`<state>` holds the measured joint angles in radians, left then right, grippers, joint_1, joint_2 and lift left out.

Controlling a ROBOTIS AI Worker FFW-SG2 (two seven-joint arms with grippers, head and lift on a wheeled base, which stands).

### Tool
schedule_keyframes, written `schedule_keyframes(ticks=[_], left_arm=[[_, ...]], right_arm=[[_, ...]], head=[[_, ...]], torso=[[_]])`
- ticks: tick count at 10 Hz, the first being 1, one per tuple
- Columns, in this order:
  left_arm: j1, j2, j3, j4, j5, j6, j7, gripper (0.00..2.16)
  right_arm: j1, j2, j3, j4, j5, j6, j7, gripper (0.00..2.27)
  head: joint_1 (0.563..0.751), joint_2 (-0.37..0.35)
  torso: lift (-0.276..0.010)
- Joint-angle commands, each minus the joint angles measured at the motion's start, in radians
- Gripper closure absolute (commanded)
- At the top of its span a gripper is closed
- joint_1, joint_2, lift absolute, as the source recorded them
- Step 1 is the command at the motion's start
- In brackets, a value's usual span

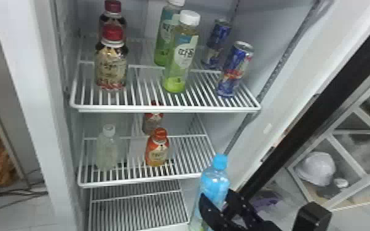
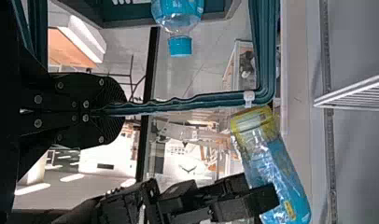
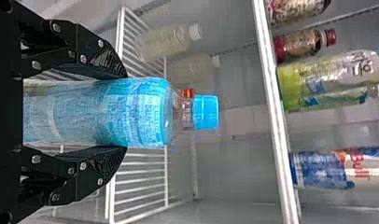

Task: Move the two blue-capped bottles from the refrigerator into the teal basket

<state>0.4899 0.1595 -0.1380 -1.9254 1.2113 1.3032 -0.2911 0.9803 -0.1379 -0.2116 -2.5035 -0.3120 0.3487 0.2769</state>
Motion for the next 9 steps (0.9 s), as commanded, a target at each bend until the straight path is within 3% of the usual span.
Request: schedule_keyframes(ticks=[1,9], left_arm=[[-0.002,0.000,0.000,0.000,-0.001,-0.002,0.000,1.17],[-0.019,-0.001,-0.006,0.000,0.001,-0.034,-0.002,1.17]], right_arm=[[0.021,0.000,-0.011,-0.050,-0.010,0.073,0.013,0.61],[0.097,-0.005,-0.034,-0.185,-0.087,0.434,0.051,0.61]], head=[[0.695,-0.350],[0.695,-0.350]], torso=[[-0.136],[-0.136]])
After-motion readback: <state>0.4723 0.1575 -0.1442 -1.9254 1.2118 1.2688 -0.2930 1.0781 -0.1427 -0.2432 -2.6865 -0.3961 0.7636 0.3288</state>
